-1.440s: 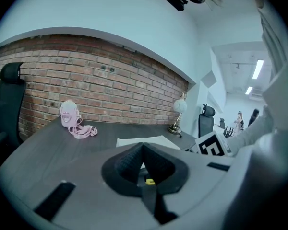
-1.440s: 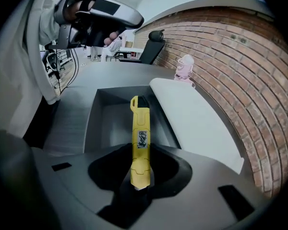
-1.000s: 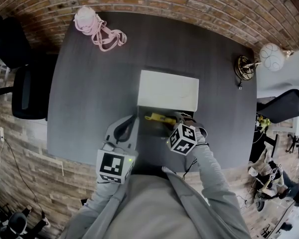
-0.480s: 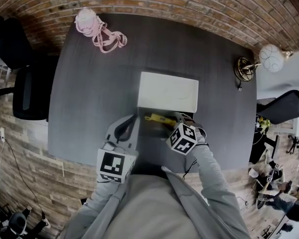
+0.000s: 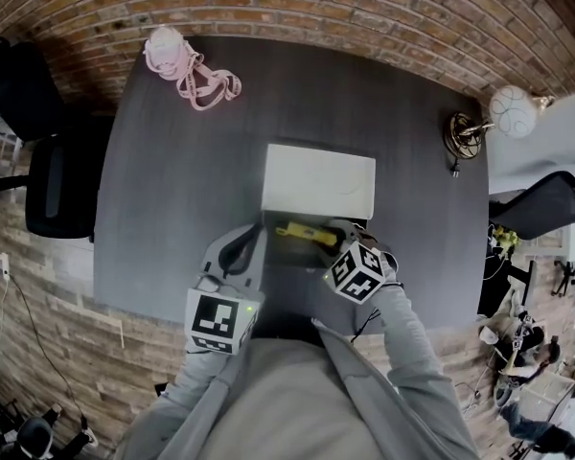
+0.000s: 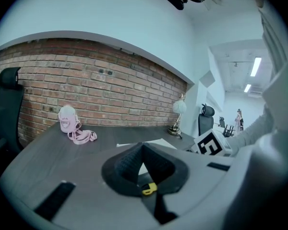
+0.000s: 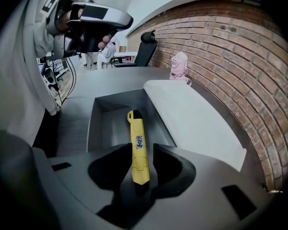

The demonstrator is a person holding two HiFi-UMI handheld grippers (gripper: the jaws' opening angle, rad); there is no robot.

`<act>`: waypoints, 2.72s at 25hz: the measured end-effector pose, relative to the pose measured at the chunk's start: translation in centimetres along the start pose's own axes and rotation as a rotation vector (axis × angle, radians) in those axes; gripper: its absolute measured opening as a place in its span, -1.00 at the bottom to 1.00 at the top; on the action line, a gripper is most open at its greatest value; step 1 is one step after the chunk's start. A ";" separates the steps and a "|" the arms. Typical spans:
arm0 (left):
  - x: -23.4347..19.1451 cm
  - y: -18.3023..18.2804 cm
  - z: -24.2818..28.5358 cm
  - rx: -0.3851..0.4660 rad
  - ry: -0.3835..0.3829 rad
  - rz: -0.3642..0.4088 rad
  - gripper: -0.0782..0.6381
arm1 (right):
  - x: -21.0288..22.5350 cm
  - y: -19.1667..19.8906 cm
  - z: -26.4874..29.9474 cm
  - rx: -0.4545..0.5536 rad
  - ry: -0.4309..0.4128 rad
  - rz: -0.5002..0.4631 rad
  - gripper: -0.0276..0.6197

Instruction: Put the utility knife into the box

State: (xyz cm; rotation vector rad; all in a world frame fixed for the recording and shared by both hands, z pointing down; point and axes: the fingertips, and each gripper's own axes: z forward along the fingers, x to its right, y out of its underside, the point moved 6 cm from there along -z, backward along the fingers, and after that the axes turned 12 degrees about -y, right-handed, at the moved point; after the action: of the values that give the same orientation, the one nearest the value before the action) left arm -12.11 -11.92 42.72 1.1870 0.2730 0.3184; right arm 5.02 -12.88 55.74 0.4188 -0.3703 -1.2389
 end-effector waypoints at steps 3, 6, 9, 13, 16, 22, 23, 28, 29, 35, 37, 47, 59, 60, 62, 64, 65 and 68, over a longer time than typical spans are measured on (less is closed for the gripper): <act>0.2 -0.4 -0.3 0.009 0.000 0.006 -0.73 | -0.1 -0.1 -1.0 0.024 0.021 0.012 -0.52; 0.3 -0.8 -0.6 0.022 -0.001 0.018 -0.73 | -0.1 -0.4 -2.3 0.064 0.046 0.031 -0.52; 0.5 -1.2 -1.0 0.035 -0.002 0.022 -0.73 | -0.3 -0.7 -3.8 0.111 0.079 0.049 -0.52; 0.8 -1.8 -1.6 0.056 -0.009 0.034 -0.73 | -0.5 -0.8 -6.3 0.176 0.134 0.073 -0.52; 1.0 -2.2 -2.0 0.067 -0.007 0.044 -0.73 | -0.5 -1.1 -8.4 0.236 0.177 0.101 -0.52; 1.8 -3.4 -2.8 0.103 0.006 0.055 -0.73 | -0.7 -2.2 -13.4 0.451 0.257 0.193 -0.52; 1.9 -3.6 -3.0 0.110 0.007 0.056 -0.73 | -0.8 -2.4 -14.2 0.486 0.270 0.205 -0.52; 2.3 -4.6 -3.9 0.141 0.011 0.049 -0.73 | -1.9 -3.4 -17.9 0.667 0.325 0.255 -0.52; 2.4 -4.8 -4.1 0.149 0.011 0.047 -0.73 | -2.2 -3.7 -18.6 0.704 0.335 0.261 -0.52; 2.9 -5.6 -4.8 0.177 0.018 0.032 -0.73 | -3.8 -4.8 -21.7 0.863 0.387 0.260 -0.66; 3.2 -5.8 -5.0 0.187 0.021 0.032 -0.73 | -4.3 -4.9 -22.5 0.901 0.404 0.260 -0.70; 4.3 -6.0 -5.2 0.205 0.036 0.021 -0.73 | -6.3 -3.5 -24.2 1.019 0.479 0.318 -0.83; 4.6 -5.5 -4.1 0.180 0.032 0.010 -0.73 | -5.7 -0.7 -24.1 1.033 0.503 0.405 -0.86; 4.5 -5.5 -4.0 0.178 0.032 0.011 -0.73 | -5.6 -0.7 -24.0 1.033 0.500 0.408 -0.86; 4.3 -5.5 -3.8 0.175 0.030 0.009 -0.73 | -5.4 -0.7 -23.9 1.029 0.497 0.409 -0.86; 4.2 -5.5 -3.7 0.173 0.026 0.006 -0.73 | -5.2 -0.8 -23.7 1.021 0.497 0.408 -0.86; 4.1 -5.4 -3.6 0.172 0.023 0.003 -0.73 | -5.1 -0.8 -23.6 1.017 0.496 0.408 -0.86; 4.0 -5.3 -3.4 0.165 0.024 0.002 -0.73 | -4.8 -0.9 -23.3 1.007 0.492 0.406 -0.86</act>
State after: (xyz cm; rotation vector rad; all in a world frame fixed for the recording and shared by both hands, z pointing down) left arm -9.18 -9.27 36.37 1.3470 0.3238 0.3163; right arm 14.29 -6.04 34.85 1.4002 -0.6016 -0.4436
